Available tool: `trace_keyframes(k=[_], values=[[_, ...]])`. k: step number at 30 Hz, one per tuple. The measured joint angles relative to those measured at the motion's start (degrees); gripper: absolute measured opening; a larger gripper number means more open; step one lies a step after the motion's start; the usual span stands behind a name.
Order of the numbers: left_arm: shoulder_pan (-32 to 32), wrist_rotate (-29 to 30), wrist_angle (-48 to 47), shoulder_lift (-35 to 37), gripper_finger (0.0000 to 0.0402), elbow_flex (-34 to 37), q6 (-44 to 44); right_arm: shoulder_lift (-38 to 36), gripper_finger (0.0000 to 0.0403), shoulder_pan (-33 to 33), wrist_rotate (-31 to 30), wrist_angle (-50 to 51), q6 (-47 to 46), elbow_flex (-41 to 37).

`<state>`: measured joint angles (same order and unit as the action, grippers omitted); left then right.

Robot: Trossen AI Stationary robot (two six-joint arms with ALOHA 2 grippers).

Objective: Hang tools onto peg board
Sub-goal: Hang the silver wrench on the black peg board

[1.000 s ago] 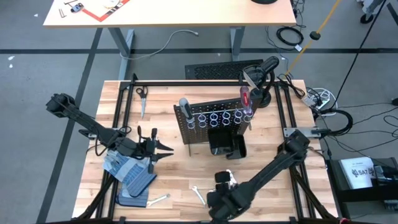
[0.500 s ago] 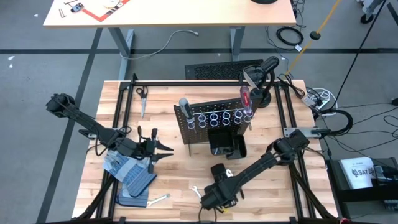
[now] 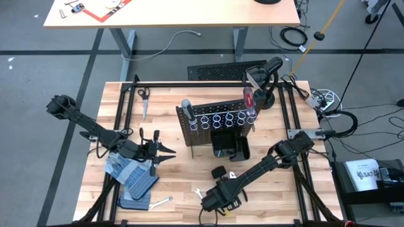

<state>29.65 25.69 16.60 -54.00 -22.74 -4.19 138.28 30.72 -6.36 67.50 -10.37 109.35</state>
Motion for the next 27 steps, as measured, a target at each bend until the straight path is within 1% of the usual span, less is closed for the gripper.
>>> trace_keyframes(k=[2, 3, 9, 14, 20, 23, 27], values=[[0.00, 0.01, -0.01, 0.00, 0.0082, 0.00, -0.02, 0.00, 0.0017, 0.00, 0.26, -0.40, 0.15, -0.08], [-0.01, 0.02, 0.00, 0.00, 0.0082, 0.00, -0.01, 0.00, 0.0009, 0.02, 0.25, -0.45, 0.12, -0.08], [-0.02, 0.02, 0.00, 0.00, 0.0082, 0.00, 0.00, -0.17, 0.0002, 0.33, 0.04, -0.43, -1.11, -0.15], [0.00, 0.02, 0.00, 0.00, 0.0082, 0.00, 0.00, -2.02, 0.0000, 1.00, -0.85, -1.11, -2.72, -0.51], [-0.01, 0.02, 0.02, 0.00, 0.0082, 0.00, 0.00, -5.35, 0.0001, 1.82, -4.71, -3.86, -5.12, -0.77], [-0.01, 0.02, 0.00, 0.01, 0.0082, 0.00, 0.02, -7.40, 0.0001, 2.03, -5.34, -3.93, -5.47, -0.64], [0.00, 0.03, 0.00, 0.00, 0.0082, 0.00, 0.02, -8.35, 0.0001, 2.19, -6.76, -5.95, -5.56, -0.58]])
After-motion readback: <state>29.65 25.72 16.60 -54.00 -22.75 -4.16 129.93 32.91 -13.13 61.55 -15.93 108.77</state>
